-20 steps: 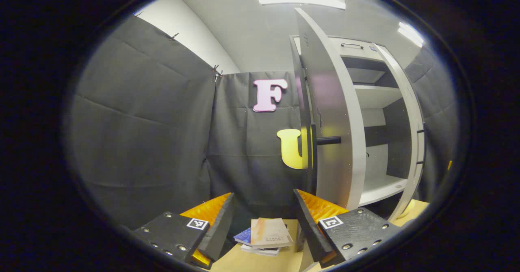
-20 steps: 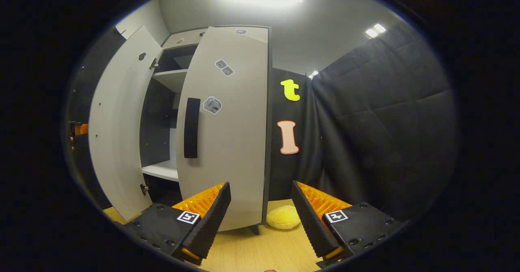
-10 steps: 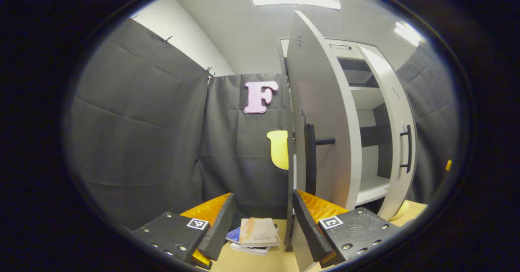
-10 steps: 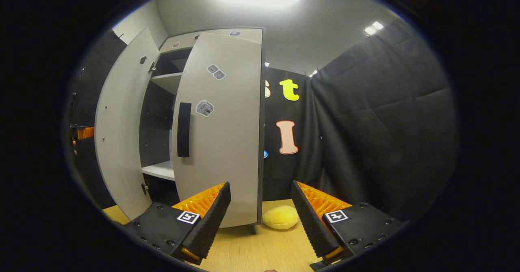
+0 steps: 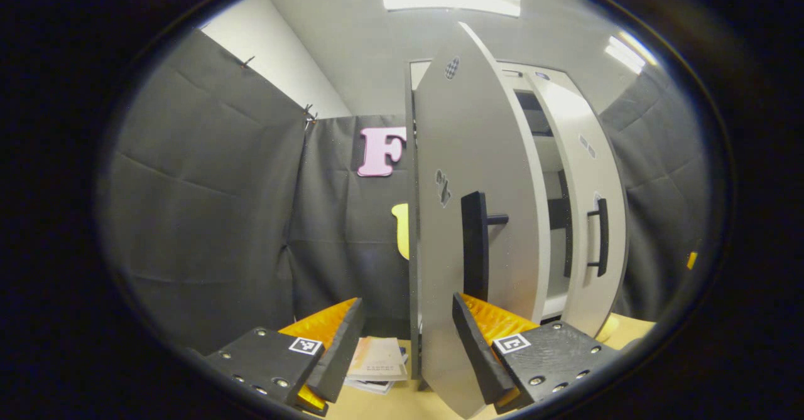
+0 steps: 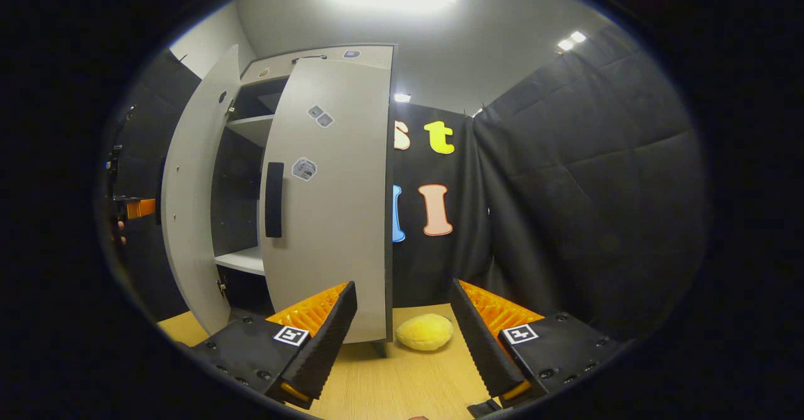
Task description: Grasp the bottle in the cabinet with the left hand and place it on the coaster, then close the right door with the right hand and the left door with the left hand.
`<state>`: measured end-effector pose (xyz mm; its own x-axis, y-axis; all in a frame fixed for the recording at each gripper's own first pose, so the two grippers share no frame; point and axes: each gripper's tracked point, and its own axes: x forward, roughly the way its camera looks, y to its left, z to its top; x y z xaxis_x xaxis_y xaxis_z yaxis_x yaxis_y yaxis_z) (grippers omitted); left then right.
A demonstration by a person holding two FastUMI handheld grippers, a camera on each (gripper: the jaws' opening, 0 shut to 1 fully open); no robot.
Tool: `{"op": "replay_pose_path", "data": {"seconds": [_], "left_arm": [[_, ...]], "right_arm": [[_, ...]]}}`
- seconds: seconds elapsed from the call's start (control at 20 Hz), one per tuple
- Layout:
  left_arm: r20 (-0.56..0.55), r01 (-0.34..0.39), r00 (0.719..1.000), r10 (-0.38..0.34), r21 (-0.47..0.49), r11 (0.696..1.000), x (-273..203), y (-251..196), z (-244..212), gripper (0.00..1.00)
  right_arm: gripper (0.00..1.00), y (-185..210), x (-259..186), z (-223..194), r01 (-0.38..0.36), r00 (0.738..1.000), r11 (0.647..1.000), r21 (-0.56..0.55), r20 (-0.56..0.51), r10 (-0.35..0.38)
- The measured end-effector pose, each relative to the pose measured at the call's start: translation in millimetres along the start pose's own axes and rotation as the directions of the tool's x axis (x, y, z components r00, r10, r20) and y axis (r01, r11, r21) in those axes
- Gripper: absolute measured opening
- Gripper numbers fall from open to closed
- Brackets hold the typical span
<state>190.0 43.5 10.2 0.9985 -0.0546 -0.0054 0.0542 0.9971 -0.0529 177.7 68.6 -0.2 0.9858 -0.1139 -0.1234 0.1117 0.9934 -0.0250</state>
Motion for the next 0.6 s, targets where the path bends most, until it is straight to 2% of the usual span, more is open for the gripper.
{"op": "replay_pose_path", "data": {"seconds": [0.2,0.25,0.3,0.4,0.45,0.5,0.55,0.6], "left_arm": [[0.001,0.025,1.0,-0.025,-0.01,1.0,3.2,-20.3,-1.0,0.83],[0.001,0.032,0.999,-0.032,-0.013,0.999,4.7,-25.9,-1.0,0.83],[0.002,0.041,0.999,-0.041,-0.017,0.999,7.0,-32.6,-1.1,0.9],[0.003,0.056,0.998,-0.055,-0.024,0.998,12.1,-46.7,-1.5,0.9],[0.005,0.064,0.998,-0.064,-0.027,0.998,15.3,-52.4,-1.0,0.83],[0.007,0.072,0.997,-0.072,-0.03,0.997,19.0,-58.9,-2.2,0.83],[0.009,0.082,0.997,-0.081,-0.038,0.996,23.0,-66.6,-2.7,0.9],[0.009,0.097,0.995,-0.097,-0.047,0.994,27.5,-76.2,-4.2,0.9]], "right_arm": [[0.96,-2.9,-3.2,0.3,0.015,1.0,1.0,0.003,0.004,-0.015],[0.92,-3.5,-4.3,0.3,0.018,1.0,1.0,0.004,0.004,-0.018],[0.96,-4.6,-4.6,0.4,0.023,1.0,1.0,0.005,0.005,-0.023],[0.96,-6.6,-5.1,0.4,0.033,0.999,0.999,0.006,0.002,-0.033],[0.96,-7.5,-6.2,0.2,0.039,0.999,0.999,0.008,0.001,-0.039],[0.96,-9.0,-6.8,0.4,0.046,0.999,0.999,0.009,0.001,-0.046],[0.96,-9.7,-7.0,0.0,0.054,0.999,0.998,0.012,0.0,-0.054],[0.92,-10.5,-7.4,-0.2,0.062,0.998,0.998,0.016,-0.001,-0.062]]}}
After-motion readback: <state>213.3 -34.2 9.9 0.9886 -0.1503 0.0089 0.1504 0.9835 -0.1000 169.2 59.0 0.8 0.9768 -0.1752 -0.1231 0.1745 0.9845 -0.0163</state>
